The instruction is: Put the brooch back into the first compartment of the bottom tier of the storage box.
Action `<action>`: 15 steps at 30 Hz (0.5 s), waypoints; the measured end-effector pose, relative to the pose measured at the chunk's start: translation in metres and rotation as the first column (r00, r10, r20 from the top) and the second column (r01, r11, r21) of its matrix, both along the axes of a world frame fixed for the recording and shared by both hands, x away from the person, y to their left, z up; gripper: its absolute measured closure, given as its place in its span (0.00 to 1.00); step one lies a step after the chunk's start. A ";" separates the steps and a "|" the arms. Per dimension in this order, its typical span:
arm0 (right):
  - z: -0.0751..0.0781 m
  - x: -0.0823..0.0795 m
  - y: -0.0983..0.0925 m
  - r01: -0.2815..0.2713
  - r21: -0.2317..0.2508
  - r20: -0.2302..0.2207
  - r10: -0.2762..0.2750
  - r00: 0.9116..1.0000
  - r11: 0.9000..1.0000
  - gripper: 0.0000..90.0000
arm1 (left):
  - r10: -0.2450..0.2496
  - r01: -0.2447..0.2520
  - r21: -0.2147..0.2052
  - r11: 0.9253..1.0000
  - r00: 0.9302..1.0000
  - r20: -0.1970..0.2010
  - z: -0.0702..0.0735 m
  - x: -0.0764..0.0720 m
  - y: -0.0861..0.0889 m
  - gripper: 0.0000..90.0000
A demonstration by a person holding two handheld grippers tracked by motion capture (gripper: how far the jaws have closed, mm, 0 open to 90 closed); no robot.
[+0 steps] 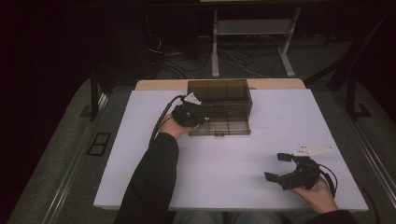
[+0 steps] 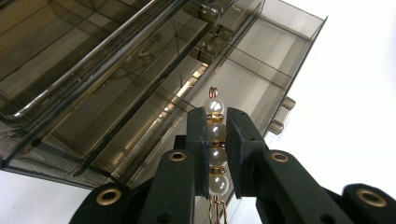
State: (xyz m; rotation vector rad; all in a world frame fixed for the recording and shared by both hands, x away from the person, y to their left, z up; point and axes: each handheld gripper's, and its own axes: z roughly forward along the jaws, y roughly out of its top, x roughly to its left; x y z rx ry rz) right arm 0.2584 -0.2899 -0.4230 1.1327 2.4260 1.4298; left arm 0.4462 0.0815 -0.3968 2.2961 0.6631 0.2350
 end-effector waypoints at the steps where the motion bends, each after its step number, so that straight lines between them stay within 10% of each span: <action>1: 0.000 0.000 0.000 -0.001 0.000 -0.001 0.001 1.000 1.000 0.00 | -0.003 0.003 0.008 1.000 1.000 -0.002 0.000 0.000 0.001 0.88; 15: 0.000 0.000 0.000 -0.005 -0.007 -0.001 0.005 1.000 1.000 0.00 | 0.004 -0.004 0.025 1.000 1.000 -0.020 -0.015 0.006 0.001 0.88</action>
